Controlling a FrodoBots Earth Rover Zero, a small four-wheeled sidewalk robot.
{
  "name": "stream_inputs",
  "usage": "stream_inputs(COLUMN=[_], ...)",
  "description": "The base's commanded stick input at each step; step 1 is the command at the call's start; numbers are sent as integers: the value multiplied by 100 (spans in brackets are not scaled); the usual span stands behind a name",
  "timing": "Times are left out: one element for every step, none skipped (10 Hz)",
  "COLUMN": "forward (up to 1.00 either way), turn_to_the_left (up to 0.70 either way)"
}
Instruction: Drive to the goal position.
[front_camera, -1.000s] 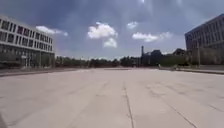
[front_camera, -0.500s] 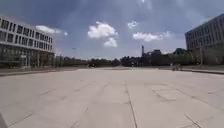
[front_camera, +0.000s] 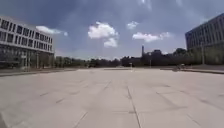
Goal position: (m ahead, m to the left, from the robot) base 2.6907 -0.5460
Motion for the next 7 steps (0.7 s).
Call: stream_inputs(forward=[70, 70, 70, 70, 70, 70, 70], turn_to_the_left=[0, 0, 0, -4, -11, -19, -27])
